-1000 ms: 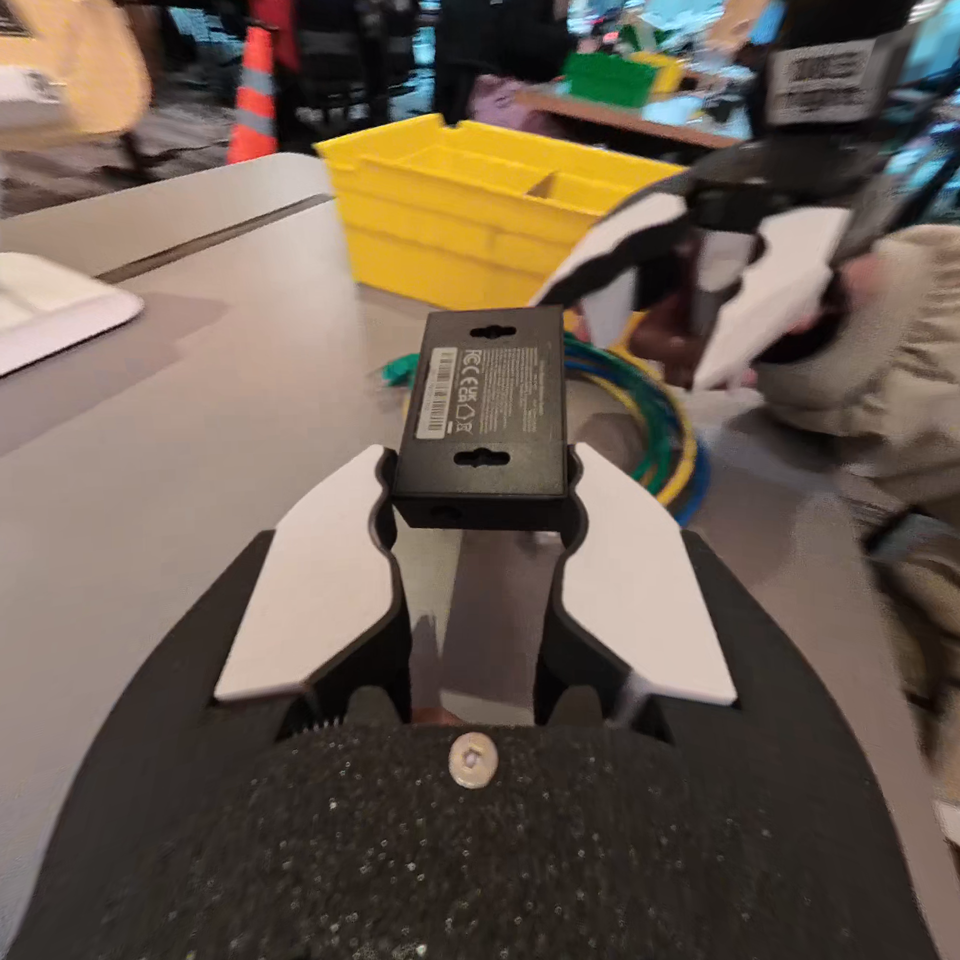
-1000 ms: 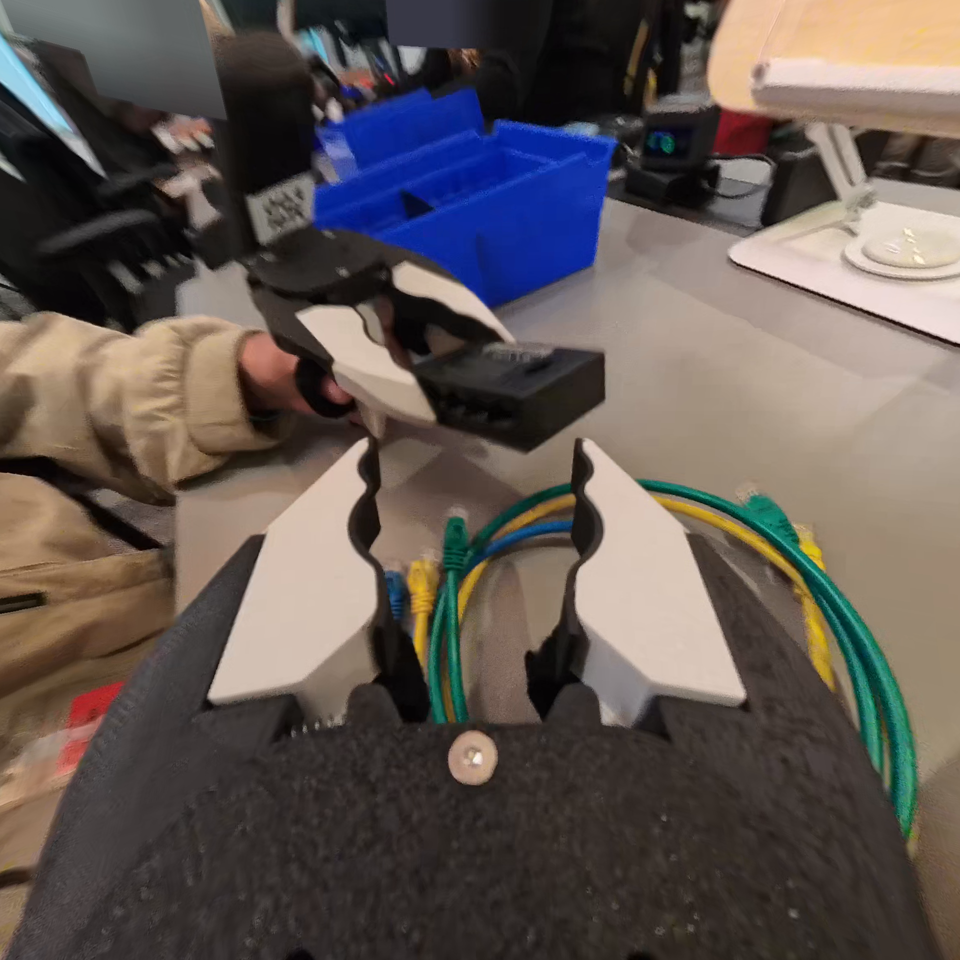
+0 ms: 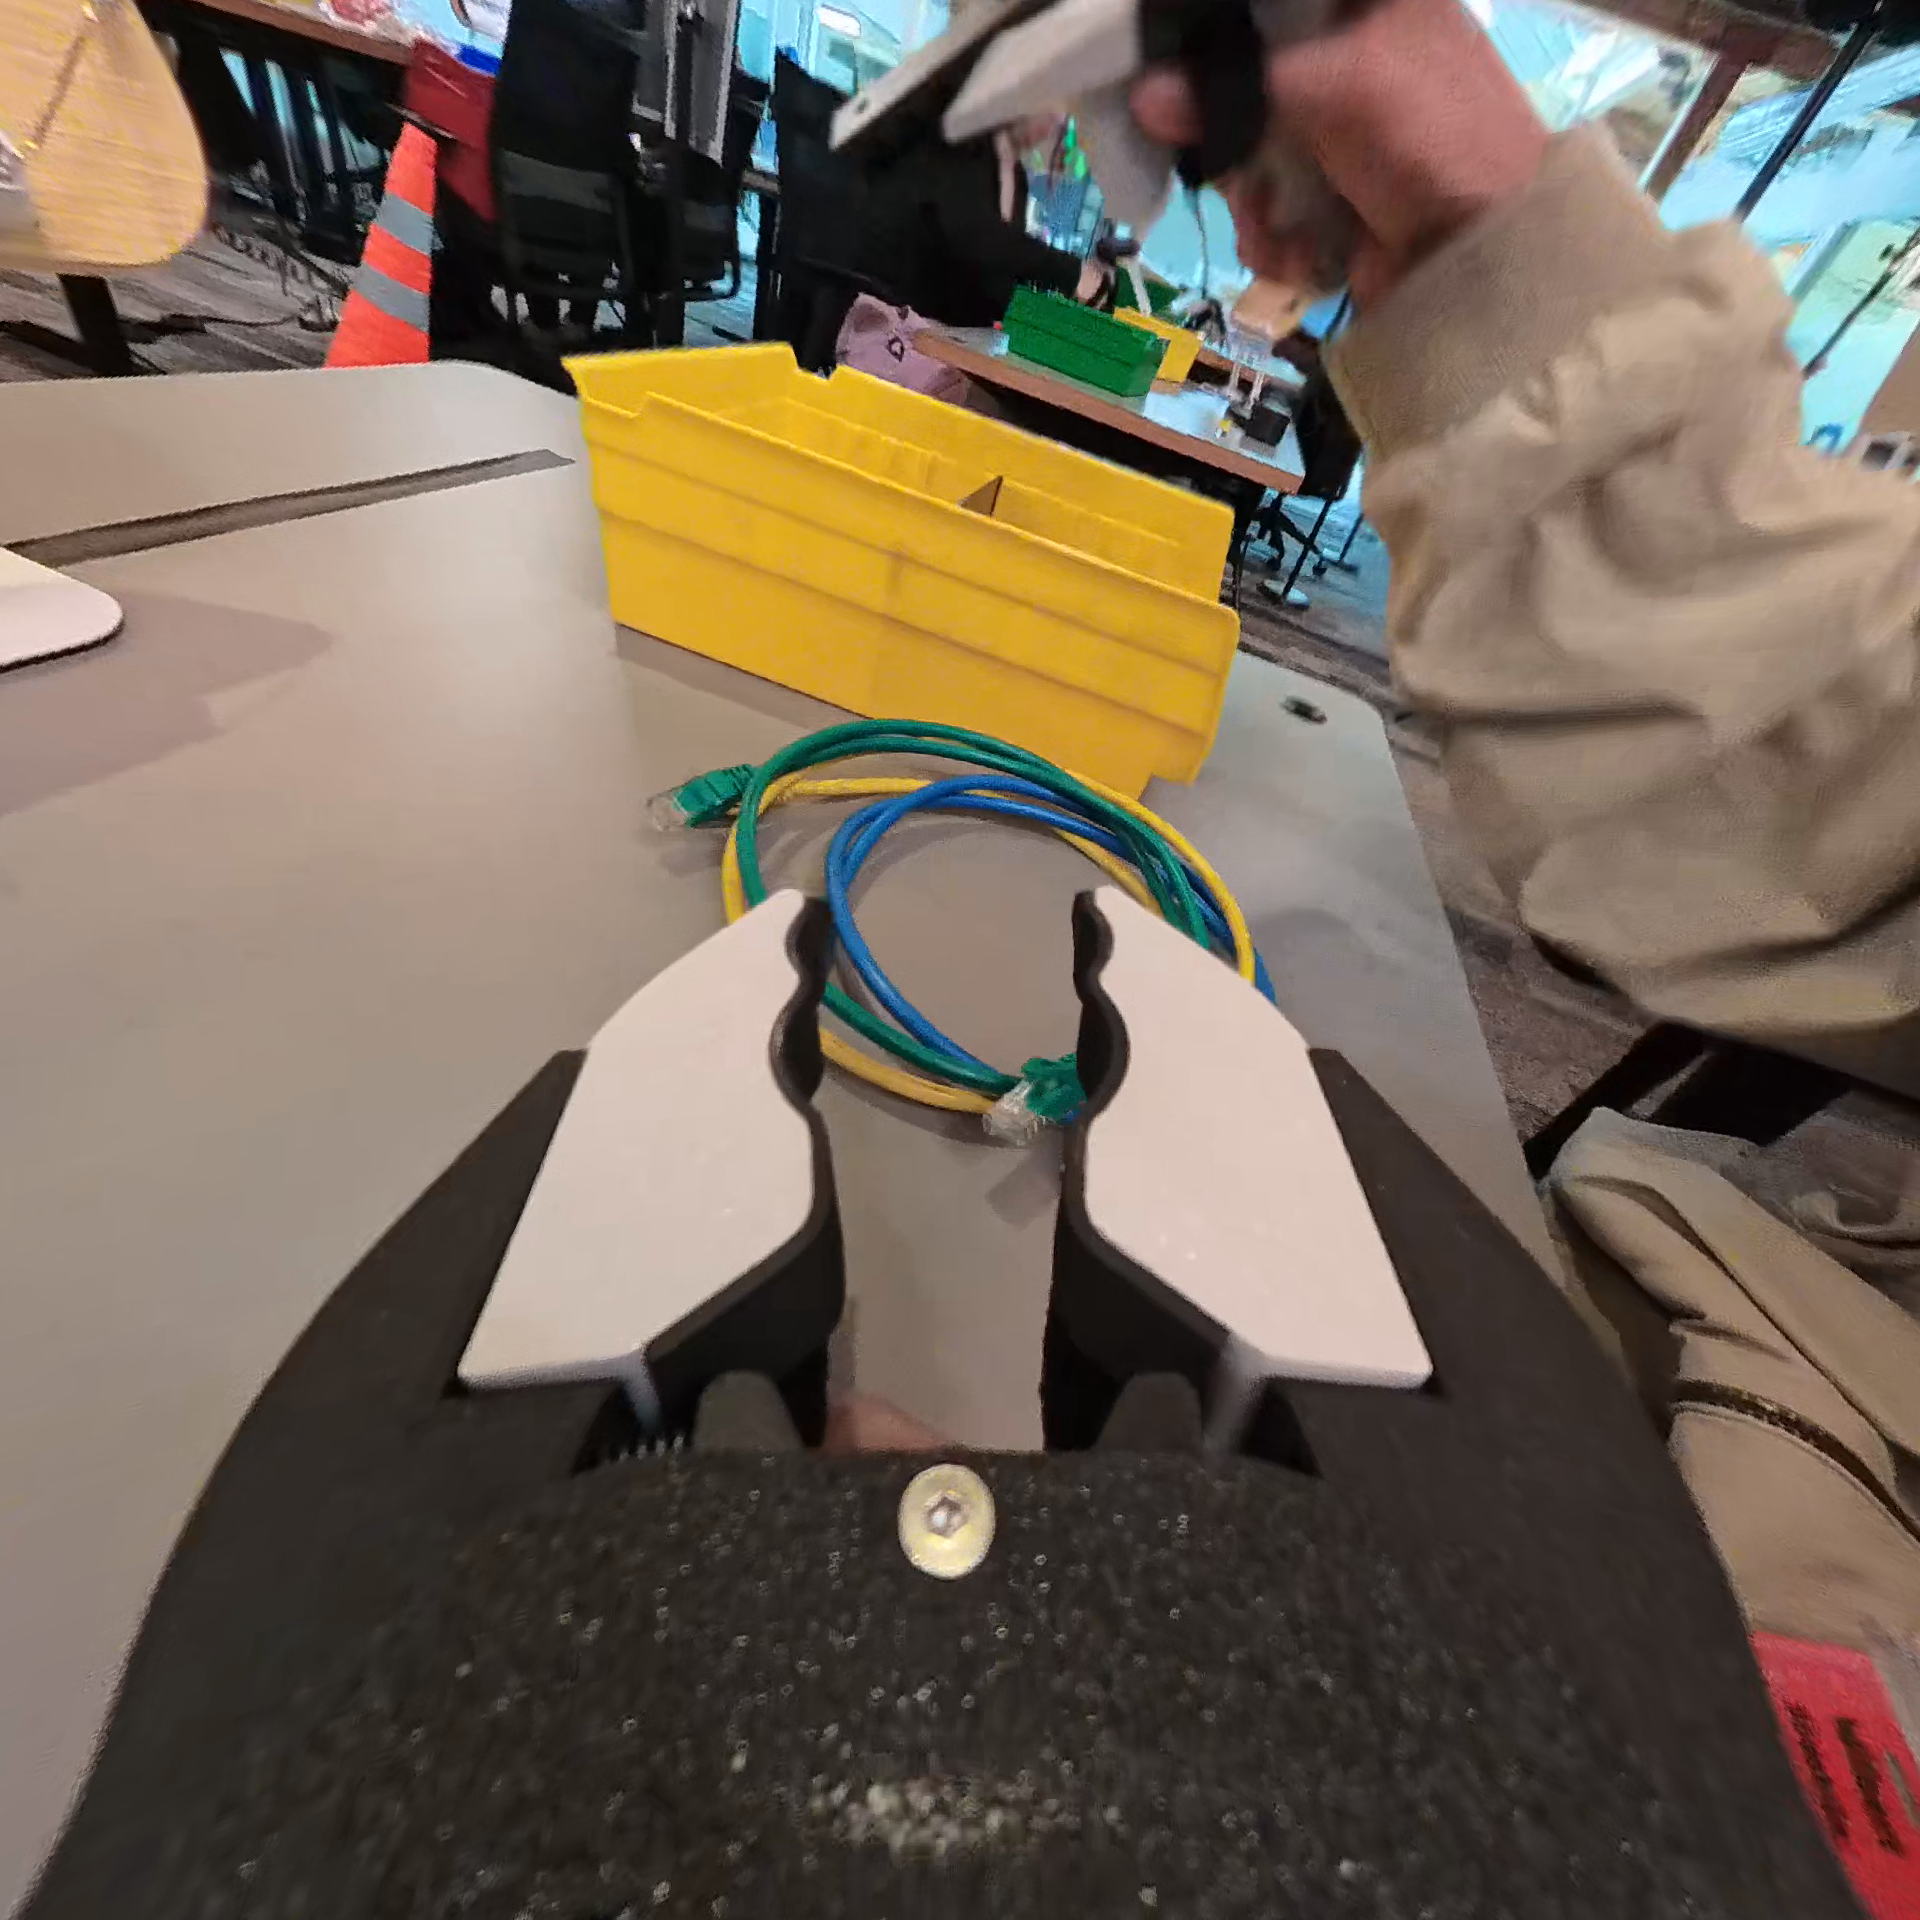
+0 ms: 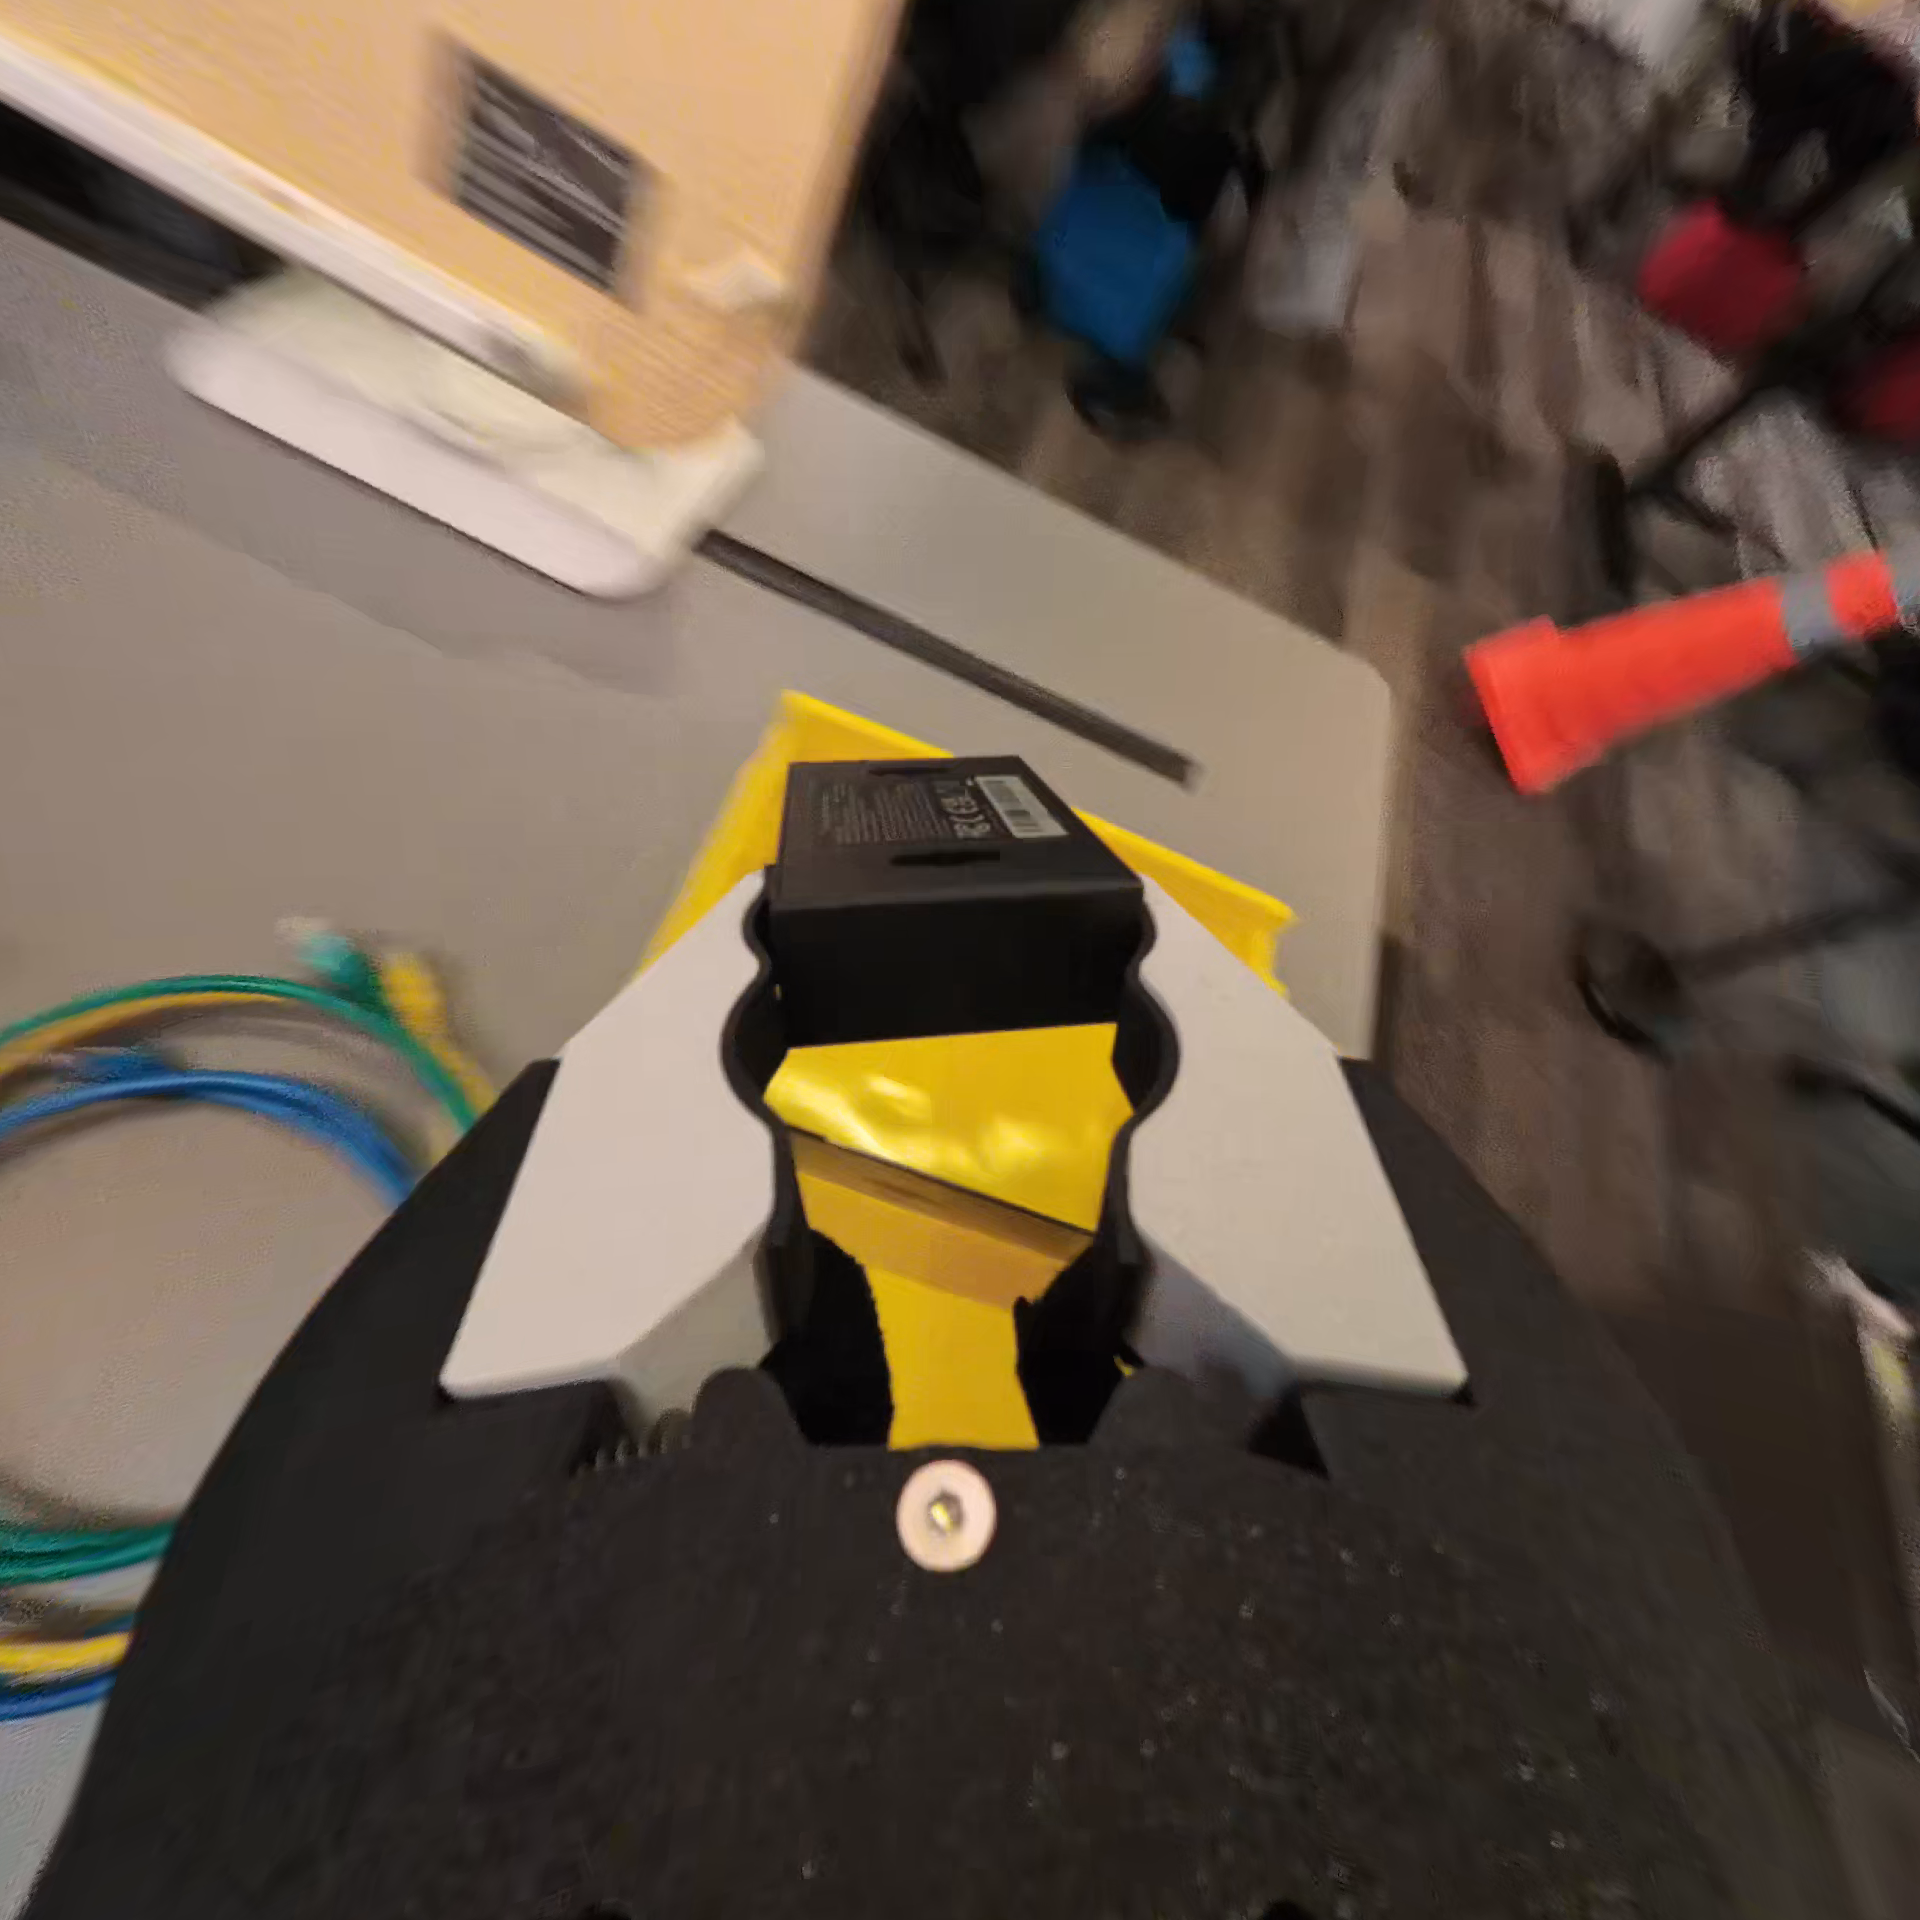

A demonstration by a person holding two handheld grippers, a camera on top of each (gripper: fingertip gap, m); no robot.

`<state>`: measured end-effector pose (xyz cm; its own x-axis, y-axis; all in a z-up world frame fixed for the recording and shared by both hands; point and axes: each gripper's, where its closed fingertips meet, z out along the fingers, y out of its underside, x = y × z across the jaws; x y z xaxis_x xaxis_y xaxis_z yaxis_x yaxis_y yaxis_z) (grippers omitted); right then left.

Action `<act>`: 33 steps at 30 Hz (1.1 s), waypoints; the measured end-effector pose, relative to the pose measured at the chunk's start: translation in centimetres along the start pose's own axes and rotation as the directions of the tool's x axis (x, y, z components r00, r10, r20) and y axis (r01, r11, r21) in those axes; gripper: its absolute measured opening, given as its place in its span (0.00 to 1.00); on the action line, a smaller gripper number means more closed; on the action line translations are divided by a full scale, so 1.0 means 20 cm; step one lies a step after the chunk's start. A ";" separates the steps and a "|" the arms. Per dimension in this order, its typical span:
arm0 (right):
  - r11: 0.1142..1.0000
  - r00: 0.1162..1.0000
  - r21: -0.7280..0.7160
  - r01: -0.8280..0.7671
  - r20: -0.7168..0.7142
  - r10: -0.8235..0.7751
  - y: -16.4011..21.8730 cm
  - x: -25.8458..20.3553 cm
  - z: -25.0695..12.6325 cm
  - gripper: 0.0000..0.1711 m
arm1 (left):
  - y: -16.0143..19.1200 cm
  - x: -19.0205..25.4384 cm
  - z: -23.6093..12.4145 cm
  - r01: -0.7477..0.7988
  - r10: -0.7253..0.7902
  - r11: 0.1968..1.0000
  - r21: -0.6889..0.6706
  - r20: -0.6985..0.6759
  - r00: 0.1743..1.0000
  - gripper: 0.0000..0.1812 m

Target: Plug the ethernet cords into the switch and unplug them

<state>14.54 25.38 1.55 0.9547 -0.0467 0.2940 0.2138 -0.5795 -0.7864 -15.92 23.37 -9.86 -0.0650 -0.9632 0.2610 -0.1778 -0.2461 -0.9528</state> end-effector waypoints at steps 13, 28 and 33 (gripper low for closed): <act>0.683 0.982 -0.728 0.056 0.163 0.093 0.64 0.09 0.64 0.37 | 0.03 -0.01 -0.01 -0.028 0.029 0.999 -0.023 0.032 0.999 0.23; 0.828 0.992 -0.559 0.044 0.125 0.031 0.46 0.07 0.62 0.44 | 0.03 -0.03 -0.02 -0.064 0.066 0.998 -0.029 0.068 0.996 0.23; 0.981 0.997 -0.185 0.064 0.063 -0.053 0.12 -0.09 0.17 0.42 | 0.02 -0.05 -0.03 -0.059 0.060 0.998 -0.018 0.083 0.995 0.23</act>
<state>14.06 26.95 -2.71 0.9531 0.0350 0.3005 0.2321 -0.7217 -0.6521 -16.50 24.24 -10.43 0.0064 -0.9819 0.1894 -0.1910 -0.1871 -0.9636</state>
